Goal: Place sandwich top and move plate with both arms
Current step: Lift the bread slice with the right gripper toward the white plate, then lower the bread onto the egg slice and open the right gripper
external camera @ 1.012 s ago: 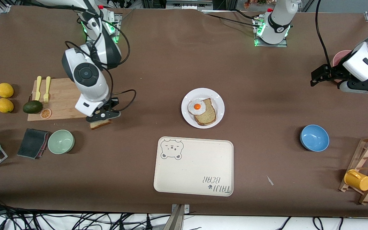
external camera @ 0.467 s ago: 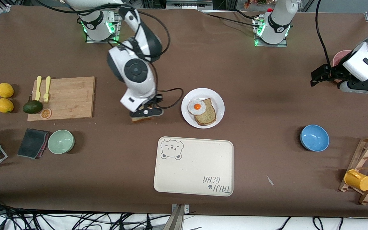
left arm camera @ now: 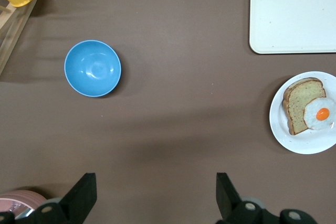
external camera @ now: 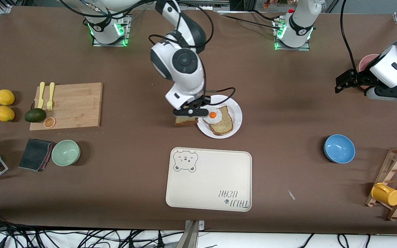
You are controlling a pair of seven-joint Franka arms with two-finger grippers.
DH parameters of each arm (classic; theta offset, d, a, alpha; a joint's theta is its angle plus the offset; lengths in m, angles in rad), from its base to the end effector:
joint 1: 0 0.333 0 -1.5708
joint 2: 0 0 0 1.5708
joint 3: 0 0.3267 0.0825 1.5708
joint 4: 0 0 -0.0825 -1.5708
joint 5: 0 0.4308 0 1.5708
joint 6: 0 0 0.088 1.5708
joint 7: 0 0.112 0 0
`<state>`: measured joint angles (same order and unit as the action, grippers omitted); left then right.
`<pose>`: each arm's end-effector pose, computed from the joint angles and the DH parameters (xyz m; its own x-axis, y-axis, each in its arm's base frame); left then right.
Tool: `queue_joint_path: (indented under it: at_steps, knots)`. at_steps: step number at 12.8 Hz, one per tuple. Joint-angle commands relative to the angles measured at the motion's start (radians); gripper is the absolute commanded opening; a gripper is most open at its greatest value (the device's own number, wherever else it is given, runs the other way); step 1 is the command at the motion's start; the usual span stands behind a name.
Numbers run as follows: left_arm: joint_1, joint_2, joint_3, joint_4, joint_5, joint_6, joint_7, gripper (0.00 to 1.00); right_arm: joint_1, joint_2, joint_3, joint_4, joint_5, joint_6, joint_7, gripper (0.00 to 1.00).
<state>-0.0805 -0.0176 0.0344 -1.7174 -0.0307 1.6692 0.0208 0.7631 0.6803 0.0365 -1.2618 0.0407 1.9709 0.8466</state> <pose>0.5983 -0.0306 0.5729 0.9975 -0.0638 -0.0300 -0.0629 -0.9975 0.0317 0.5550 0.5653 0.3466 0.9972 -0.0699 -0.0267 -0.0714 -0.9955 -0.0616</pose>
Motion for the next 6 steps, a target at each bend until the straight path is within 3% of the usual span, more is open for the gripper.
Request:
queue_joint_path:
  at_steps: [1, 6]
  knots:
    - [0.001, 0.005, -0.004, 0.019, 0.038, -0.019, -0.007, 1.0, 0.048, 0.102, -0.01, 0.148, 0.018, -0.004, 0.115, 0.0]
    - [0.001, 0.005, -0.004, 0.018, 0.038, -0.019, -0.002, 1.0, 0.093, 0.176, -0.012, 0.171, 0.016, 0.091, 0.21, 0.0]
